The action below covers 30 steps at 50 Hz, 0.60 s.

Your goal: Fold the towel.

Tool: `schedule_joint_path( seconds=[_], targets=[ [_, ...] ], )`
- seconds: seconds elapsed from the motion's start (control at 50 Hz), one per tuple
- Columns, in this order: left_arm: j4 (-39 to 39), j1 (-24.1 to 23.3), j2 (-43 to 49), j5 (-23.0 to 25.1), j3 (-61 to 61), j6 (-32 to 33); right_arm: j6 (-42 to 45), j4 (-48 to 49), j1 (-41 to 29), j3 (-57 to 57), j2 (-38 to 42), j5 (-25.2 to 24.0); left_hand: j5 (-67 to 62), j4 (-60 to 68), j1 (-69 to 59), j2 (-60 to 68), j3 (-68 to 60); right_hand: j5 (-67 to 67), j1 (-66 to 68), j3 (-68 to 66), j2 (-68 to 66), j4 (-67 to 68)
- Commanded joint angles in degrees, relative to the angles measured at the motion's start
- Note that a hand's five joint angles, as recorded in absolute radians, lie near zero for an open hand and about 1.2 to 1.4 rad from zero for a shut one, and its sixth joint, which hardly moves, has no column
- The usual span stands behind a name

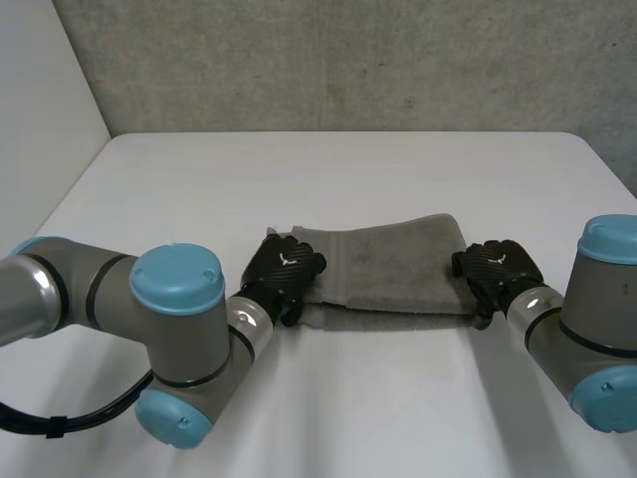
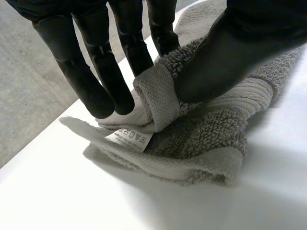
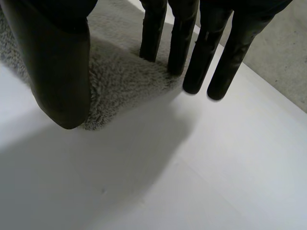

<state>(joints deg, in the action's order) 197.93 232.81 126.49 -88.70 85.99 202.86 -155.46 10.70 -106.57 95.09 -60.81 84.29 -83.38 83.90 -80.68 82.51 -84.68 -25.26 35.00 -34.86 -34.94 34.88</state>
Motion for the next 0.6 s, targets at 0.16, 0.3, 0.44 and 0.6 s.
schedule_joint_path(
  seconds=[0.16, 0.3, 0.44, 0.6],
  targets=[
    [0.0, -0.43, -4.05, -1.13, 6.47, 0.26, -3.71, 1.69, -0.3, -0.26, -0.1, -0.97, 38.38, -28.89, 25.68, -27.51, 29.68, -44.74, 45.0, -45.14, -45.06, 45.12],
    [-0.08, -1.66, -6.59, -2.88, 7.35, 0.52, -2.57, 1.17, -1.26, -2.88, -0.62, -0.88, 59.59, -50.1, 46.89, -48.72, 50.89, -44.74, 45.0, -45.14, -45.06, 45.12],
    [-0.08, -0.35, -11.86, -6.83, 8.05, 0.52, 0.06, 0.37, -9.5, -9.38, -0.37, -0.88, 71.54, -62.05, 58.84, -60.67, 62.84, -44.74, 45.0, -45.14, -45.06, 45.12],
    [0.0, 6.16, -20.93, -9.21, 10.07, -0.36, 6.75, -2.0, -21.13, -20.38, 5.79, -2.03, 73.58, -64.09, 60.88, -62.71, 64.88, -44.74, 45.0, -45.14, -45.06, 45.12]
  ],
)
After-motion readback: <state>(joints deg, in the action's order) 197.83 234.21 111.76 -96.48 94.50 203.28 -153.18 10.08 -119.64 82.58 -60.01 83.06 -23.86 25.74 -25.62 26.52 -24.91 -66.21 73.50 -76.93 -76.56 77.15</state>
